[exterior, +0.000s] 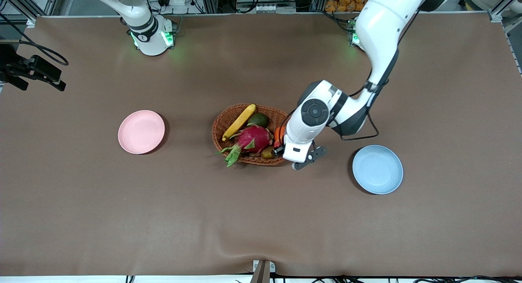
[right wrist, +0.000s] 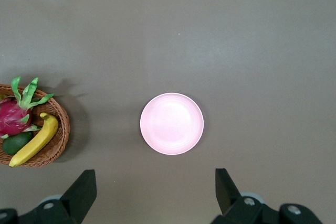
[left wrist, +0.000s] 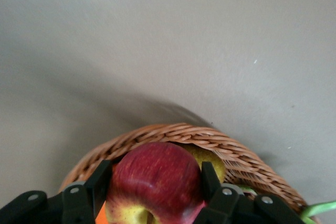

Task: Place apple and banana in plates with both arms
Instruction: 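Lower the left gripper and grasp the red apple, then carry the apple to the blue plate while the right gripper reaches out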

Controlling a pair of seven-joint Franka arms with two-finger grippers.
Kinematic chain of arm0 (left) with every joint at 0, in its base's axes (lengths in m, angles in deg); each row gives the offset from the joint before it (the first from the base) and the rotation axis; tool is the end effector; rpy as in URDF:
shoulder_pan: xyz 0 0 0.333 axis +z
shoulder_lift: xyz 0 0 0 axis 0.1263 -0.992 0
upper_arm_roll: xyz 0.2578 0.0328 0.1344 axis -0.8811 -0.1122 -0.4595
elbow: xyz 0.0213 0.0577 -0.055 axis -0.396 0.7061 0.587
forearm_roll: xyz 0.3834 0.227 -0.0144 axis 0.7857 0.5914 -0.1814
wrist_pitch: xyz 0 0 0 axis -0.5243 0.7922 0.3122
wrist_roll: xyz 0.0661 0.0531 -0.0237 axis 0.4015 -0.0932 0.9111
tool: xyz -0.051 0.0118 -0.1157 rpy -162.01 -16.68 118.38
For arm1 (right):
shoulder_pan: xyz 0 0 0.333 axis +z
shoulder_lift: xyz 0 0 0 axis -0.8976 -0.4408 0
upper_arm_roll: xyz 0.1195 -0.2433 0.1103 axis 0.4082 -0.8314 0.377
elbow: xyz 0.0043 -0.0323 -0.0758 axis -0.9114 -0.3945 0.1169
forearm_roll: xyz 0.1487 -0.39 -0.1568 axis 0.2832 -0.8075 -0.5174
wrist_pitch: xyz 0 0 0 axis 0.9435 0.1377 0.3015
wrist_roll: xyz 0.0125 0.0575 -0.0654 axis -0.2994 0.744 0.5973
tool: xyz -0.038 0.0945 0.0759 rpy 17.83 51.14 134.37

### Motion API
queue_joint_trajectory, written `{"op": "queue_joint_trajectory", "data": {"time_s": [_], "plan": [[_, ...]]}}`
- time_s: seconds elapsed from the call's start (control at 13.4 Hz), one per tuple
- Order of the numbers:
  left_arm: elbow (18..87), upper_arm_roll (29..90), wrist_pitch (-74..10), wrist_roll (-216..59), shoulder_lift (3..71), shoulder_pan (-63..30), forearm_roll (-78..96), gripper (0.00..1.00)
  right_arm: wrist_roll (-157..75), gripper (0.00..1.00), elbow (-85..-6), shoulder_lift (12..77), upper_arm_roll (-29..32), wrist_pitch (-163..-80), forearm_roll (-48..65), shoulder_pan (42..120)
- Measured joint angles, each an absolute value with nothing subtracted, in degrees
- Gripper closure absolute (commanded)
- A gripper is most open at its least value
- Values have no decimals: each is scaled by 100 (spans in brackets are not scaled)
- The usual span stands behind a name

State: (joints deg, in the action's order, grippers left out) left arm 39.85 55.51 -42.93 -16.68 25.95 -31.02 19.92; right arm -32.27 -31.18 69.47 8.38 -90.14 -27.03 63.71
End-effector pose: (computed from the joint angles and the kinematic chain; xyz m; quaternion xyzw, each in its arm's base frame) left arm 0.6028 -0.4415 0.2314 0.9581 0.2775 -0.0241 0.0670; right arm 0.5896 0.0139 0.6357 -0.9996 0.0220 -0.0078 0.0126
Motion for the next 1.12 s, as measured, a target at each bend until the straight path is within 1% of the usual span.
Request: {"op": "queue_joint_trajectory", "data": {"time_s": [0.3, 0.52, 0.75, 0.9, 1.12], "plan": [[3961, 5513, -3489, -2546, 3231, -2623, 2029, 100, -3227, 0, -3118, 6947, 840, -9014, -2703, 6371], [3965, 5492, -2855, -3550, 3513, -2098, 2033, 100, -3233, 0, -3118, 6947, 862, -9014, -2703, 6373], [4004, 5465, -2430, -4500, 3549, -1537, 2094, 100, -3298, 0, -3126, 6878, 899, -9010, -2695, 6469], [4076, 5463, -2284, -4958, 3547, -1207, 2459, 100, -3304, 0, -3133, 6654, 912, -9033, -2698, 6815], [4233, 5464, -2239, -5143, 3477, -923, 2963, 100, -3294, 0, -3141, 6191, 927, -9311, -2701, 7253]]}}
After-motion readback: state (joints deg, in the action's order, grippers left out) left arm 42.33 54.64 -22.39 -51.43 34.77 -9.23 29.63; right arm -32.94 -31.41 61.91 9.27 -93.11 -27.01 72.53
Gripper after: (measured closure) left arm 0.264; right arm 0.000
